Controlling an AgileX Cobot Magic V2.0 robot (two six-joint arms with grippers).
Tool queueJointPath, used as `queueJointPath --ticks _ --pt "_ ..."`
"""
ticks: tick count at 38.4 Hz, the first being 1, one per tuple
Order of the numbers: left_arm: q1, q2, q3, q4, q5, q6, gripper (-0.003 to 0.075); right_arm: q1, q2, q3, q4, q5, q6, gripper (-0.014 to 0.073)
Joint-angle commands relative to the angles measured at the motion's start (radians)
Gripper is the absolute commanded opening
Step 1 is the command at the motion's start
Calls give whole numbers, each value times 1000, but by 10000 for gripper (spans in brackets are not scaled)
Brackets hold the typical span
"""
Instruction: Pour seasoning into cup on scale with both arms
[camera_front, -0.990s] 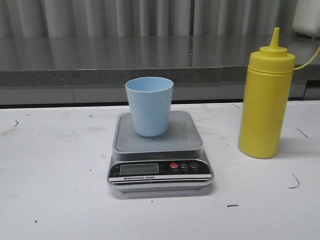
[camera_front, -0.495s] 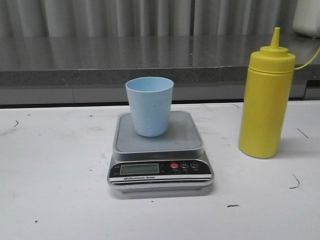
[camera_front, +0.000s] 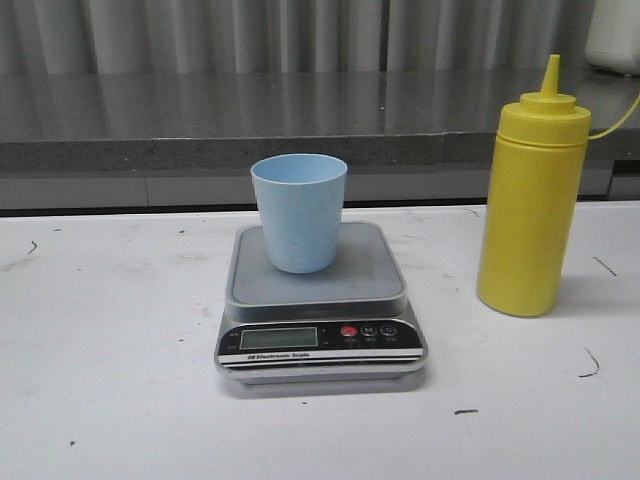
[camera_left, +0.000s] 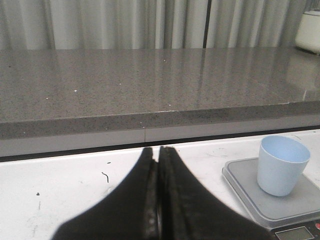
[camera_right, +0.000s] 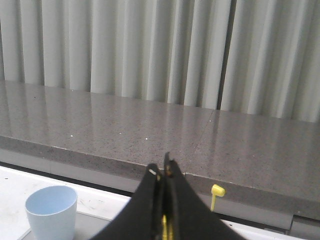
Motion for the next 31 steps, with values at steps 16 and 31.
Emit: queueJointPath --ticks 16,31 --pt "57 -73 80 -11 -145 -15 -20 0 5 -35 -13 -64 -9 -63" --pt "208 -175 386 -27 -355 -15 -20 0 5 -35 -13 -65 -9 -63"
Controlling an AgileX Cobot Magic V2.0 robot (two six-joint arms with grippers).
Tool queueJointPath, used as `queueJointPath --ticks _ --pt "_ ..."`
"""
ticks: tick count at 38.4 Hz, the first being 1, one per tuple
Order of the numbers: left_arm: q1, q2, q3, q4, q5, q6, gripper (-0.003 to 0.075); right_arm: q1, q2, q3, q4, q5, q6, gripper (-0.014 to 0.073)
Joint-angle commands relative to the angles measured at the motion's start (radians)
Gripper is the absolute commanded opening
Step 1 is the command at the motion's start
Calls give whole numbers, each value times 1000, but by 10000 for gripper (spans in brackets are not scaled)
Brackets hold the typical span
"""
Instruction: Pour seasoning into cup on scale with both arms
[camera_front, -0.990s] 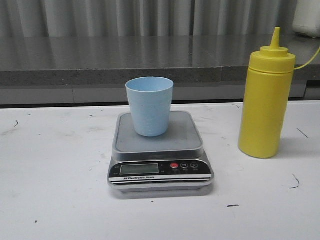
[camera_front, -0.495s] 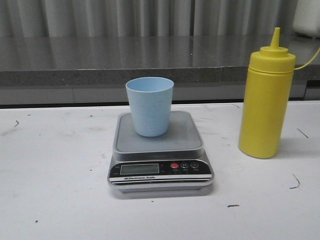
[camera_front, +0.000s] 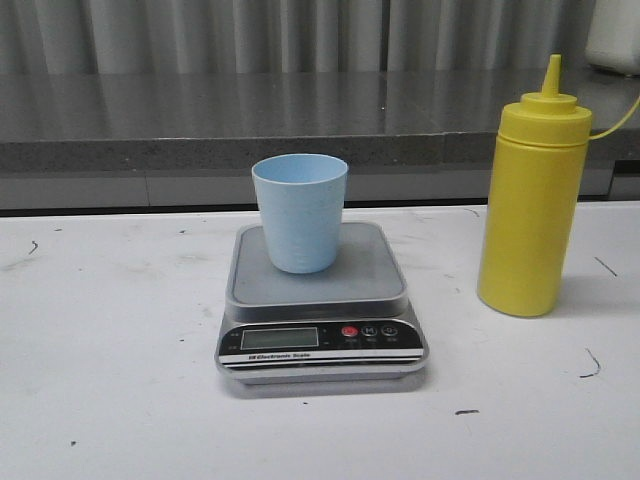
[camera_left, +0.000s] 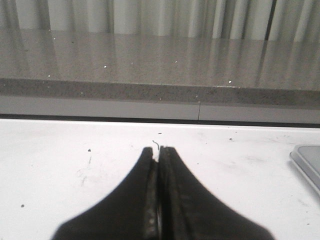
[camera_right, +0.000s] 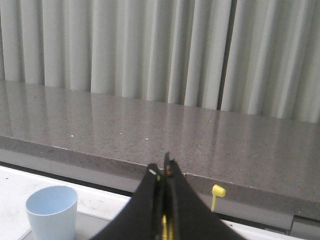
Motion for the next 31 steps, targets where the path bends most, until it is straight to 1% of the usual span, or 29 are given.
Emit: queueJointPath --ticks 1,2,4,9,31 --pt "5 -17 38 -12 -152 -15 -20 0 5 -35 -13 -66 -9 -63" --pt "5 -17 46 -12 -162 -15 -20 0 5 -35 -13 -66 -9 -63" --pt "5 -17 41 -12 -111 -15 -20 0 5 -35 -13 -66 -9 -63" --pt "5 -17 43 -12 -131 -15 -20 0 5 -35 -13 -66 -9 -63" --pt "5 -17 43 -12 -131 -15 -20 0 5 -35 -13 -66 -9 -63"
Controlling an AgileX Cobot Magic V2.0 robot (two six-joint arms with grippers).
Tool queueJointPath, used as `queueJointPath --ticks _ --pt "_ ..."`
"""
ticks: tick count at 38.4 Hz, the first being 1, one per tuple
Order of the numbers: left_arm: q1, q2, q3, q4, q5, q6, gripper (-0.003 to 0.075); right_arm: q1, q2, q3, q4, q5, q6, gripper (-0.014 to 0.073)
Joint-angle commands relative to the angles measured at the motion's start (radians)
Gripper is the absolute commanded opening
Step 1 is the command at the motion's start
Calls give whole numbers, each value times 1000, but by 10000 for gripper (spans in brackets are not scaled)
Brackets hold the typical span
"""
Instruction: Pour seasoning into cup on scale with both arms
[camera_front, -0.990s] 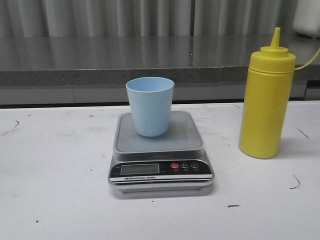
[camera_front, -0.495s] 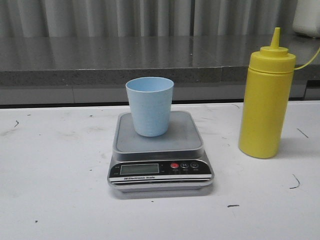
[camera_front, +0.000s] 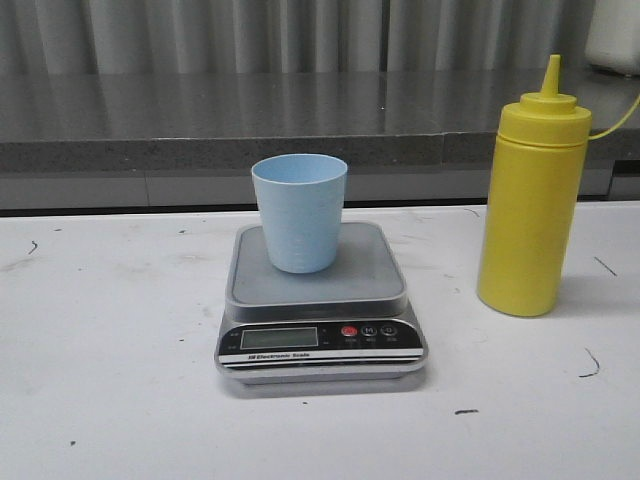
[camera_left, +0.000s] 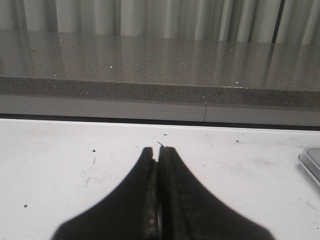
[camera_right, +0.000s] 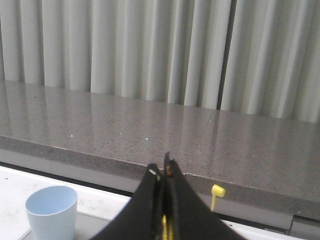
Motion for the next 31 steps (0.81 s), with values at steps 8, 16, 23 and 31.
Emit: queueJointPath --ticks 8,16,23,31 --pt "1 -17 23 -10 -90 -15 -20 0 5 -35 -13 -66 -9 -63" --pt "1 -17 23 -10 -90 -15 -20 0 5 -35 -13 -66 -9 -63" --pt "1 -17 23 -10 -90 -15 -20 0 5 -35 -13 -71 -9 -63" --pt "1 -17 23 -10 -90 -15 -20 0 5 -17 -289 -64 101 -63"
